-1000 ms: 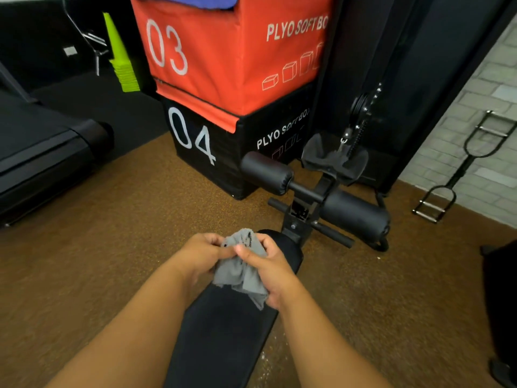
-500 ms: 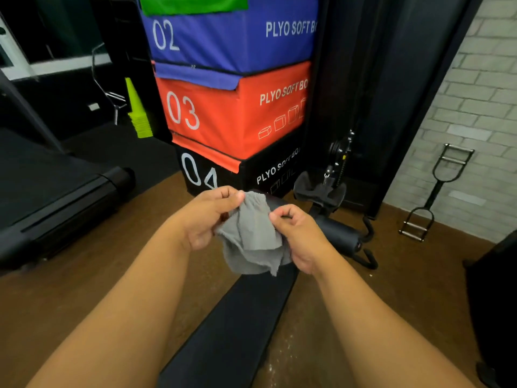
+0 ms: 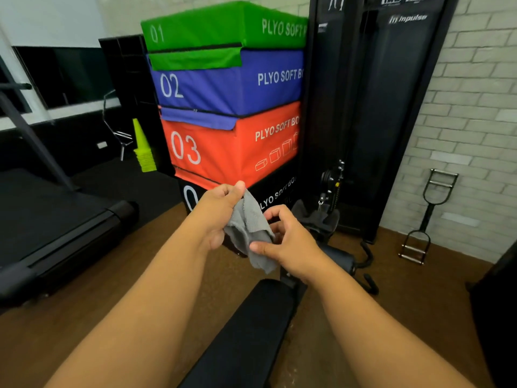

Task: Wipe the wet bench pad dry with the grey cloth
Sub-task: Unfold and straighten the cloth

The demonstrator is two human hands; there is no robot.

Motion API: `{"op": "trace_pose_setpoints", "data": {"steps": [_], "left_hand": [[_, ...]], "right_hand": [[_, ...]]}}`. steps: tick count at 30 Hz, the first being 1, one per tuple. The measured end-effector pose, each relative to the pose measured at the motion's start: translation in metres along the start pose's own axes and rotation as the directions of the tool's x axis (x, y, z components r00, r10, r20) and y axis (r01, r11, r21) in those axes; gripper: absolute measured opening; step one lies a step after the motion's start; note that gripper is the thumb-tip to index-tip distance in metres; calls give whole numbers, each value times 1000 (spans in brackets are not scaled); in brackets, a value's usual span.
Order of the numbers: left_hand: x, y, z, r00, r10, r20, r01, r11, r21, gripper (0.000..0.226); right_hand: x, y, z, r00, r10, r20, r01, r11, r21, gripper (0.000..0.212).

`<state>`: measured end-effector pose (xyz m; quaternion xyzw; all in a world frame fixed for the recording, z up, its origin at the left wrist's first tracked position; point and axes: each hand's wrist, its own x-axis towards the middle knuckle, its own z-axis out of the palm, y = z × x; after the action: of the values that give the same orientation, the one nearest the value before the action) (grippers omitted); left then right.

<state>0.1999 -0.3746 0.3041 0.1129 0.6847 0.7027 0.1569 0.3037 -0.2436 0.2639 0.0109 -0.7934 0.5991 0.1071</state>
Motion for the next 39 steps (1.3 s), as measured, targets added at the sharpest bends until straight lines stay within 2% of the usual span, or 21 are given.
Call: {"op": "trace_pose_setpoints", "data": {"steps": [2, 4, 7, 9, 11, 12, 16, 20, 24, 27, 29, 31, 32, 33, 34, 36, 39], "left_hand": [[3, 2, 1, 999, -2, -38, 2, 1000, 9, 30], [7, -2, 0, 995, 33, -97, -20, 991, 129, 34], [-3, -5, 0, 974, 183, -137, -130, 936, 327, 39], [-15, -3, 0, 964, 264, 40, -259, 889, 377, 40], [-30, 2, 5, 923, 242, 299, -357, 831, 426, 53], [-33, 2, 9, 897, 234, 375, -395, 804, 444, 58], [-31, -3, 19, 870, 270, 412, -470, 708, 527, 64], [-25, -19, 18, 833, 299, 466, -536, 647, 543, 69], [-16, -34, 27, 816, 386, 431, -568, 675, 471, 57], [-3, -46, 42, 789, 454, 415, -609, 668, 427, 40], [11, -55, 55, 743, 492, 454, -666, 612, 426, 28], [31, -65, 70, 659, 534, 530, -752, 496, 434, 13], [43, -71, 78, 641, 534, 551, -767, 461, 446, 9], [56, -76, 87, 656, 517, 551, -755, 457, 470, 9], [71, -81, 94, 690, 488, 535, -723, 489, 487, 10], [99, -89, 110, 761, 406, 506, -634, 629, 449, 9], [137, -92, 134, 797, 244, 552, -440, 861, 254, 20]], "right_hand": [[-1, -5, -5, 998, -21, -51, 20, 1000, -23, 18], [2, -10, -12, 987, -25, -156, 15, 998, -60, 5], [11, -15, -21, 964, 40, -261, -46, 999, -18, 12], [16, -18, -27, 962, 138, -235, -123, 990, 74, 14], [18, -18, -31, 959, 238, -156, -206, 959, 197, 14], [17, -19, -33, 956, 272, -113, -240, 941, 239, 12], [13, -19, -36, 936, 347, -55, -326, 916, 231, 15], [13, -16, -40, 937, 342, -69, -338, 939, 61, 17], [13, -12, -51, 941, 308, -142, -319, 946, -59, 18], [16, -2, -65, 933, 344, -102, -355, 926, -125, 22], [23, 9, -79, 916, 391, -87, -399, 911, -106, 20], [33, 25, -95, 912, 396, -104, -403, 914, -52, 23], [38, 34, -104, 917, 384, -107, -389, 921, -30, 25], [44, 44, -113, 925, 363, -110, -368, 929, -28, 26], [49, 54, -123, 935, 334, -118, -341, 939, -42, 27], [63, 74, -144, 954, 272, -122, -282, 957, -72, 29], [89, 100, -178, 960, 251, -123, -259, 964, -60, 29]]}}
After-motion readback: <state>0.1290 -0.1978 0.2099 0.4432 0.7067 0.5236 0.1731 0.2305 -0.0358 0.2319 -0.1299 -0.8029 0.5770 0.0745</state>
